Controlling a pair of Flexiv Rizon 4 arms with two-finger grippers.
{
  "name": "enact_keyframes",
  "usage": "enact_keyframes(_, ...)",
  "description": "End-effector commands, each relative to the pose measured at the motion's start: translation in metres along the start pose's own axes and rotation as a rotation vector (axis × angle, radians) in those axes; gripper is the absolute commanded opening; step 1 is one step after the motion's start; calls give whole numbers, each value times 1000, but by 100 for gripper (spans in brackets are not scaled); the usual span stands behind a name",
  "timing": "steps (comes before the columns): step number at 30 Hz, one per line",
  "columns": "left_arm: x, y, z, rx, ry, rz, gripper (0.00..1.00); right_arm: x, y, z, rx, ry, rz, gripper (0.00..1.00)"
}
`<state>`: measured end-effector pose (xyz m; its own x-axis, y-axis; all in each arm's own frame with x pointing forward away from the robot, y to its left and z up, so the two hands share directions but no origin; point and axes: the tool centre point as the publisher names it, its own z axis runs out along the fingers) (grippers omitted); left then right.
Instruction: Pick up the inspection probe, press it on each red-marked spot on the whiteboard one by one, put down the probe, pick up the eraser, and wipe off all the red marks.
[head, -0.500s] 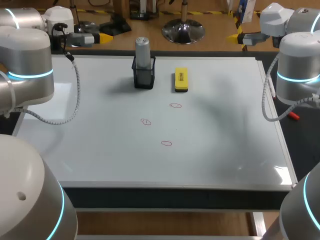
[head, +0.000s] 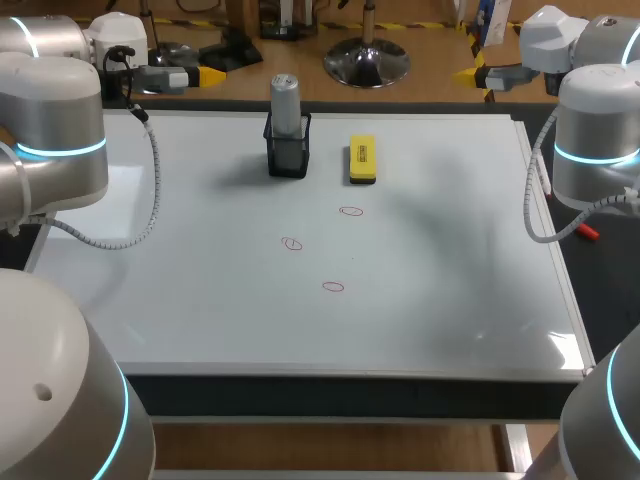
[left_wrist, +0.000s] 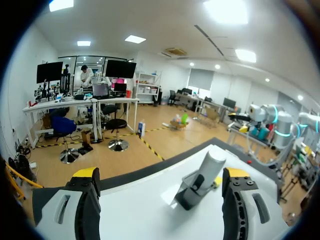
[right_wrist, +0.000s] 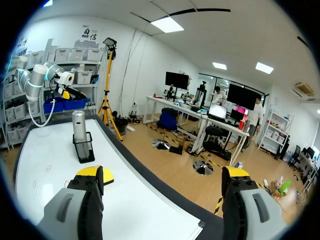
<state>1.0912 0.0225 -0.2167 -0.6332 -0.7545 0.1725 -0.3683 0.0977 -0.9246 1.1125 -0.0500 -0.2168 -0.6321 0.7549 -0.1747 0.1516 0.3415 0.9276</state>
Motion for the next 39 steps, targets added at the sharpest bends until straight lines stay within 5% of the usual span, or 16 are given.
enact_keyframes(1,2,0,2,5,40,35,100,0,0,0,0,0,0,100)
enact_keyframes(7,14,-2,11,-18,163,111,100,0,0,0,0,0,0,100)
enact_keyframes(16,39,3,35,-40,515,245,100,0,0,0,0,0,0,100)
enact_keyframes(24,58,12,50,-8,730,312,100,0,0,0,0,0,0,100)
enact_keyframes(39,92,30,70,77,901,328,100,0,0,0,0,0,0,100)
